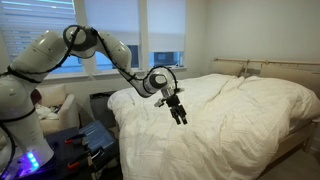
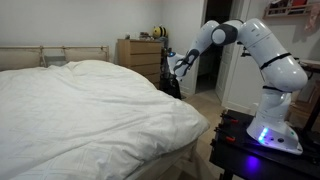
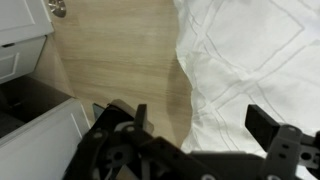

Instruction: Straighten the blanket on the bed

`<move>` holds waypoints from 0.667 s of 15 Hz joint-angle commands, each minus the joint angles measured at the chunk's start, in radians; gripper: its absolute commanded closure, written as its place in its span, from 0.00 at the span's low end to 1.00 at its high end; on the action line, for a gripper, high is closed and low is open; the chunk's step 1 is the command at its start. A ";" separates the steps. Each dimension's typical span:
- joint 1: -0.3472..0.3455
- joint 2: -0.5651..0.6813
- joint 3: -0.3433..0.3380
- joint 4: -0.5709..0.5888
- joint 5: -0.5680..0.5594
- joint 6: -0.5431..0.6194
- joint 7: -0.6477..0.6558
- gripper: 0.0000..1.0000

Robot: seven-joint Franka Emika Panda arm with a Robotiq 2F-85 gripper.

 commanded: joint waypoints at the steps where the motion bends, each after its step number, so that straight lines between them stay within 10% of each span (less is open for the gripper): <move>1: -0.062 -0.087 0.058 -0.070 0.110 0.094 -0.033 0.00; 10: -0.192 -0.108 0.174 -0.066 0.376 0.168 -0.236 0.00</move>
